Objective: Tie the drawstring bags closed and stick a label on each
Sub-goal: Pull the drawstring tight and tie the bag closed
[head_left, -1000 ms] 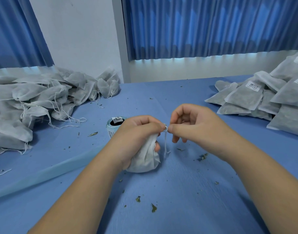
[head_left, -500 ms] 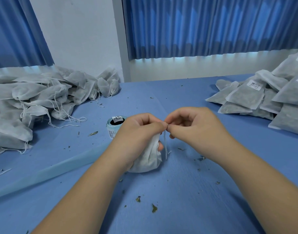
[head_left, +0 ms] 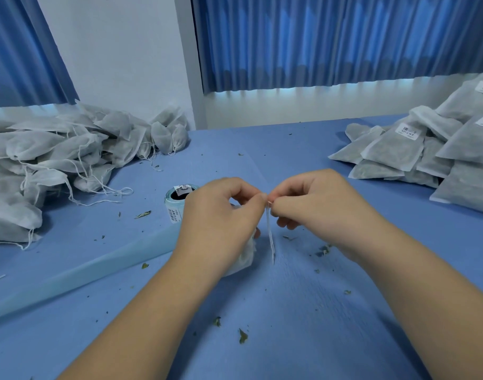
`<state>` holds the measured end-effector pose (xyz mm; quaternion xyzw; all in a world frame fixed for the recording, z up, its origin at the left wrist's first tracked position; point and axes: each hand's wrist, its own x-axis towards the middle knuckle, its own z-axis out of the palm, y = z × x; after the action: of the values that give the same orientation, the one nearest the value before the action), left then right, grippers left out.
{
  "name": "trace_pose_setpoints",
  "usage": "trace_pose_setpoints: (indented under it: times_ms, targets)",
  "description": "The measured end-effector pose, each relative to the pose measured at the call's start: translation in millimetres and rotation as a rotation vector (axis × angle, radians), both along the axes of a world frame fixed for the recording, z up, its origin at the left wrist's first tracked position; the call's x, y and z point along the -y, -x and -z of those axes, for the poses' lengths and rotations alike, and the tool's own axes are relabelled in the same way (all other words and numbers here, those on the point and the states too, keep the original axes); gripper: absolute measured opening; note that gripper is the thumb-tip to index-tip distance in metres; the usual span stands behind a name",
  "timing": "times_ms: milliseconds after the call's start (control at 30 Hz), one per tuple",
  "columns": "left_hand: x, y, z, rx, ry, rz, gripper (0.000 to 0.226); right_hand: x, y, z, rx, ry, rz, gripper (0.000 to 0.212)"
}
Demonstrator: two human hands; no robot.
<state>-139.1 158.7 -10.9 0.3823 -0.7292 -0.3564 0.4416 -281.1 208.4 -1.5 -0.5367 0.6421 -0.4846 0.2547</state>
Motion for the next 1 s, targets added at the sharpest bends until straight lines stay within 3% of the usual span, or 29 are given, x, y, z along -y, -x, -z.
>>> trace_pose_setpoints:
  times_ms: [267, 667, 900, 1000]
  targets:
    - [2, -6, -6, 0.019, -0.147, 0.129, 0.015, -2, 4, -3, 0.078, -0.046, -0.088, 0.011]
    - [7, -14, -10, -0.08, -0.505, 0.383, 0.023, -3, 4, -4, -0.022, -0.019, -0.068, 0.01]
    - [12, -15, -7, -0.224, -0.691, 0.46, 0.015, -4, 3, -7, -0.057, -0.005, -0.104, 0.013]
    - [12, -16, -7, -0.184, -0.692, 0.478, 0.011, -4, 1, -4, -0.111, 0.022, -0.061, 0.011]
